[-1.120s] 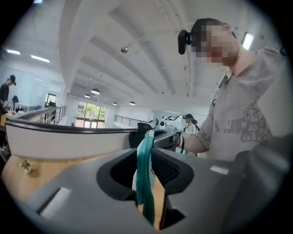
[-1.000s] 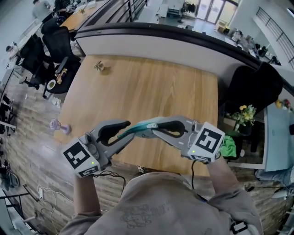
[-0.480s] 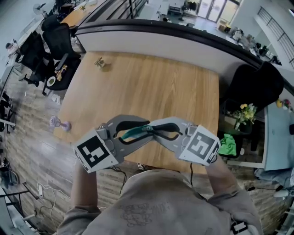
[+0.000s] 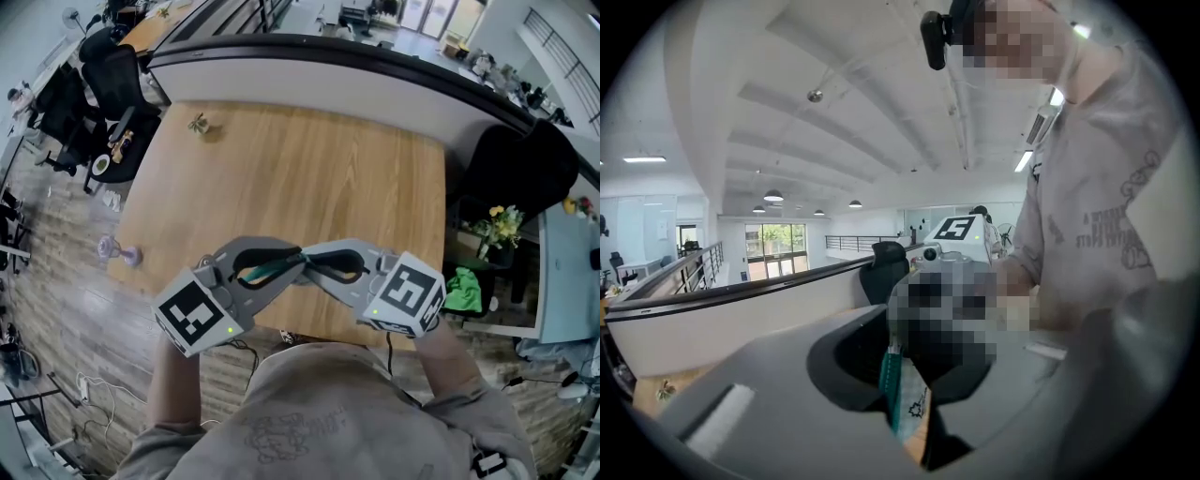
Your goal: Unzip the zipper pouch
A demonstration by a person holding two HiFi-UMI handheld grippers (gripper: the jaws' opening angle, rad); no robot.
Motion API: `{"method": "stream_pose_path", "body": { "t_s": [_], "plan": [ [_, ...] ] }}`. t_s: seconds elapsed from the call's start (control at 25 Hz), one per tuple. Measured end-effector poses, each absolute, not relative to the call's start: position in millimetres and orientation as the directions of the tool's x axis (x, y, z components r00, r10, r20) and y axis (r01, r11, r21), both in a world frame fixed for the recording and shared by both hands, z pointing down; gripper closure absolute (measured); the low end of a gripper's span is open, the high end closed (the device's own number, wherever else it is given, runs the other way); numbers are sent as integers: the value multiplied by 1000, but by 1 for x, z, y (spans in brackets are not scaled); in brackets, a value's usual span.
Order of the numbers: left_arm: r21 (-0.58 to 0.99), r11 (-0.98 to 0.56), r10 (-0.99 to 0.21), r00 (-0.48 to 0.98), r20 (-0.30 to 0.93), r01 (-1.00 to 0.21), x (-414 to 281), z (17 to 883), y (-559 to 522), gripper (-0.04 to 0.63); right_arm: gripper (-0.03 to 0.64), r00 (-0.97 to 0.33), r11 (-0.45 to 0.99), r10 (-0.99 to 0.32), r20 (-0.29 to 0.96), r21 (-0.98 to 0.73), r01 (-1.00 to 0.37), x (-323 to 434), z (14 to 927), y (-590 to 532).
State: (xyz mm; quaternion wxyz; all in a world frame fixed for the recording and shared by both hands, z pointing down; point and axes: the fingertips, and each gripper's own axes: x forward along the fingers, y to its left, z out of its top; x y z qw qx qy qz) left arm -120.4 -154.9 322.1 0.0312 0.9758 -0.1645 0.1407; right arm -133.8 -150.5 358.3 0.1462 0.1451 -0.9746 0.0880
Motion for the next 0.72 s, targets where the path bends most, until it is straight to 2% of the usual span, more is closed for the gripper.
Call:
{"method": "stream_pose_path", "body": {
  "t_s": [0.52,0.72],
  "plan": [
    [70,-905,-390,884,256,-420,-148,322,-166,561,591,-927,883,-308,212,-299,-362,-125,351,-170],
    [26,-902,-412,879,239,-430,-164,326,-175,563,591,-929,878,-315,194,-312,-363,-119,347,-178]
  ]
}}
